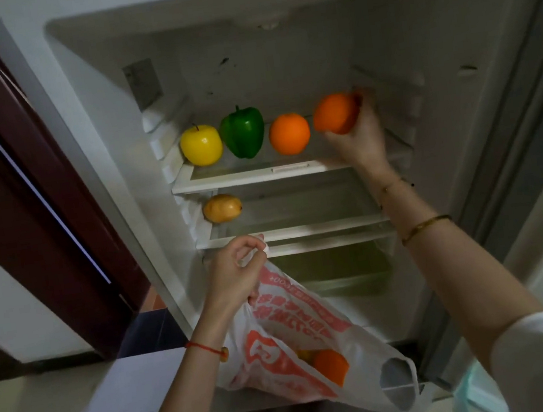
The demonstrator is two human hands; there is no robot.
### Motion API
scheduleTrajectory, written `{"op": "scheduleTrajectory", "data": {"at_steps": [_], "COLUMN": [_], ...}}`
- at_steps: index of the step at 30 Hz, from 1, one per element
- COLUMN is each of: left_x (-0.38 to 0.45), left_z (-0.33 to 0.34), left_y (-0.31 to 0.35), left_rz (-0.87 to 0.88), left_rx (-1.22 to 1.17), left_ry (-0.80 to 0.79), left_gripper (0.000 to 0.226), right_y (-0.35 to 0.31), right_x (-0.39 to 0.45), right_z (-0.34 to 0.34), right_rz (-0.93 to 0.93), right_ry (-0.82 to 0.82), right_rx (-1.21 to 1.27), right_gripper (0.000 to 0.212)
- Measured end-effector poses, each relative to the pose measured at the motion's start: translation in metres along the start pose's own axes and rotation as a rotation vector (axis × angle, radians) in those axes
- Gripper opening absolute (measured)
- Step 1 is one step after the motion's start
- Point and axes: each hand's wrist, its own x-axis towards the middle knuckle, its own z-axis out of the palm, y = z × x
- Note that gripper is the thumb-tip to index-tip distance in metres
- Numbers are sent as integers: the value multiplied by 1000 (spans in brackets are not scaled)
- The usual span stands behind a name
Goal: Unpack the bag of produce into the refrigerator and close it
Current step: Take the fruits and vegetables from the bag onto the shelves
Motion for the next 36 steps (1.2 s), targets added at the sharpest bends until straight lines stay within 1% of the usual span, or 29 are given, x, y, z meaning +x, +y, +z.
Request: {"op": "scheduleTrajectory", "data": {"at_steps": [3,11,15,17,18,19,21,22,24,25,26,29,32,34,36], "left_x": [3,7,3,-1,-3,-6,-12,-15,-21,-24,-27,-37,-47,-53,-59], "left_z": [0,0,-1,-3,-4,-6,-9,-10,-13,-14,-16,-19,-24,-29,-33], "left_y": [0,-1,3,4,4,4,4,3,2,2,1,-1,-5,-9,-13], "left_rz": [-10,-25,-31,-31,-31,-30,-26,-23,-20,-24,-30,-47,-47,-49,-59], "left_rx": [10,-6,-1,-7,-9,-12,-17,-14,-6,-8,-13,-28,-36,-23,-28], "left_ry": [-2,-2,-2,-10,-14,-20,-35,-38,-38,-38,-36,-31,-36,-36,-39], "left_gripper": [12,10,10,10,10,10,10,10,12,13,14,15,15,20,28], "right_y": [11,26,18,8,2,-4,-17,-23,-34,-35,-35,-22,-1,13,29], "right_x": [9,13,8,-3,-13,-25,-51,-66,-100,-117,-135,-178,-210,-230,-247], "right_z": [11,21,13,8,6,4,1,0,1,3,5,16,22,28,33], "right_rz": [36,36,74,46,28,5,-103,-153,-147,-110,-69,-3,114,122,127], "right_ry": [-3,-40,-35,21,53,85,120,93,-80,-199,-314,-649,-933,-1077,-1170], "right_rx": [-39,-109,-87,-93,-118,-157,-193,-161,-42,-20,-30,-106,-175,-288,-404], "right_gripper": [77,80,93,97,94,87,60,45,16,7,5,15,18,20,28]}}
